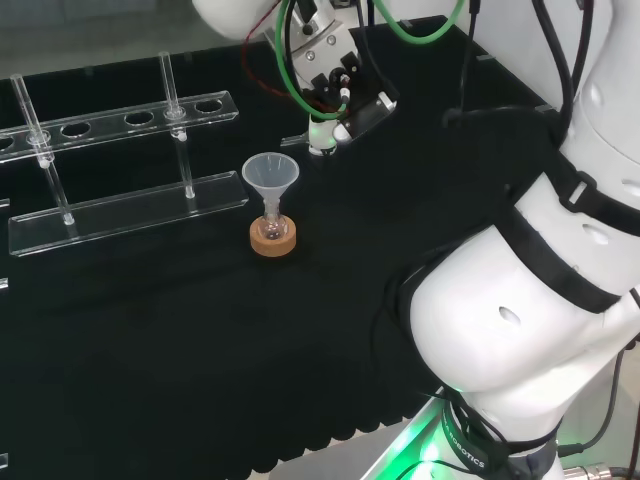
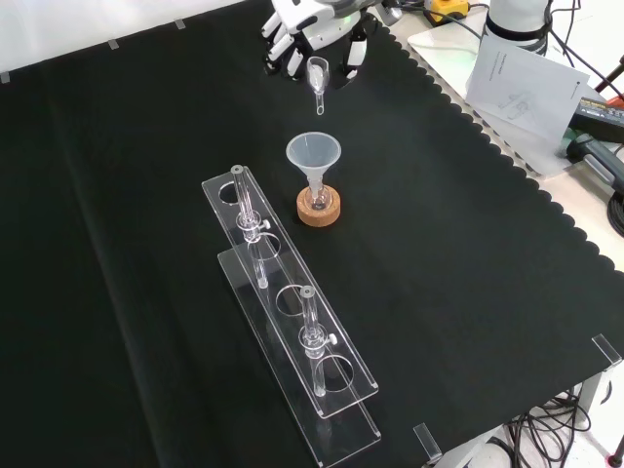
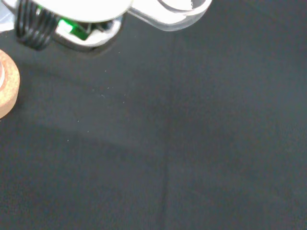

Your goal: Pour all the NaCl from the weighing funnel into the round-bottom flask.

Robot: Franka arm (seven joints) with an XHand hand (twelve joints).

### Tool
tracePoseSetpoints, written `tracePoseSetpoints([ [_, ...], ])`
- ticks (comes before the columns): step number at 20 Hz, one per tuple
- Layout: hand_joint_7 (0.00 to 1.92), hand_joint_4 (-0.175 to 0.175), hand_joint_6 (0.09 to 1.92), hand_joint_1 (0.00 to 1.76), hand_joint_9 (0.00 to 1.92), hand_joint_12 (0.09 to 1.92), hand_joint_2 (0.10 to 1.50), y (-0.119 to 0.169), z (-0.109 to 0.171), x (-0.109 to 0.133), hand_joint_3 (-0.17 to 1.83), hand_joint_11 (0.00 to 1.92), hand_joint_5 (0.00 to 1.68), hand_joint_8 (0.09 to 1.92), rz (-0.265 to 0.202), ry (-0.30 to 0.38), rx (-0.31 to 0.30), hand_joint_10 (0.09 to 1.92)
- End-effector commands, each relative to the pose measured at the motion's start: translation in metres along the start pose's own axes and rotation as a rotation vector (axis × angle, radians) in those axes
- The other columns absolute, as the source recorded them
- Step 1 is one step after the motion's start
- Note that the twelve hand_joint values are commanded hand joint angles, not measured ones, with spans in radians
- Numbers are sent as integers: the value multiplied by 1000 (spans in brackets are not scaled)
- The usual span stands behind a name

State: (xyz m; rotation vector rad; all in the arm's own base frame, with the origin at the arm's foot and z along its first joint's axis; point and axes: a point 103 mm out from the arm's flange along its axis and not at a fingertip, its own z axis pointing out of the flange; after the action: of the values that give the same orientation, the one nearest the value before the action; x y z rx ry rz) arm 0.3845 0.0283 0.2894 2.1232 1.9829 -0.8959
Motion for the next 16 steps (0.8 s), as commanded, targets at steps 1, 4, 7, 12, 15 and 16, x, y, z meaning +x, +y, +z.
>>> tracePoseSetpoints([
  [1,509,175,722,1105,836,1232,729,5,0,12,551,574,1221,670,-15,-62,18,470],
  [4,508,175,724,1105,838,1214,729,8,1,16,551,585,1220,672,-20,-80,26,469],
  [7,508,175,724,1105,838,1209,729,10,0,22,551,588,1220,672,-9,-104,34,468],
  [12,507,175,724,1105,835,1206,730,14,-1,25,550,592,1220,672,-17,-130,46,467],
  [15,507,175,724,1105,833,1204,730,15,-2,27,550,594,1220,673,-21,-178,42,465],
  [16,506,175,724,1105,832,1203,730,15,-2,28,550,596,1220,673,-21,-188,43,465],
])
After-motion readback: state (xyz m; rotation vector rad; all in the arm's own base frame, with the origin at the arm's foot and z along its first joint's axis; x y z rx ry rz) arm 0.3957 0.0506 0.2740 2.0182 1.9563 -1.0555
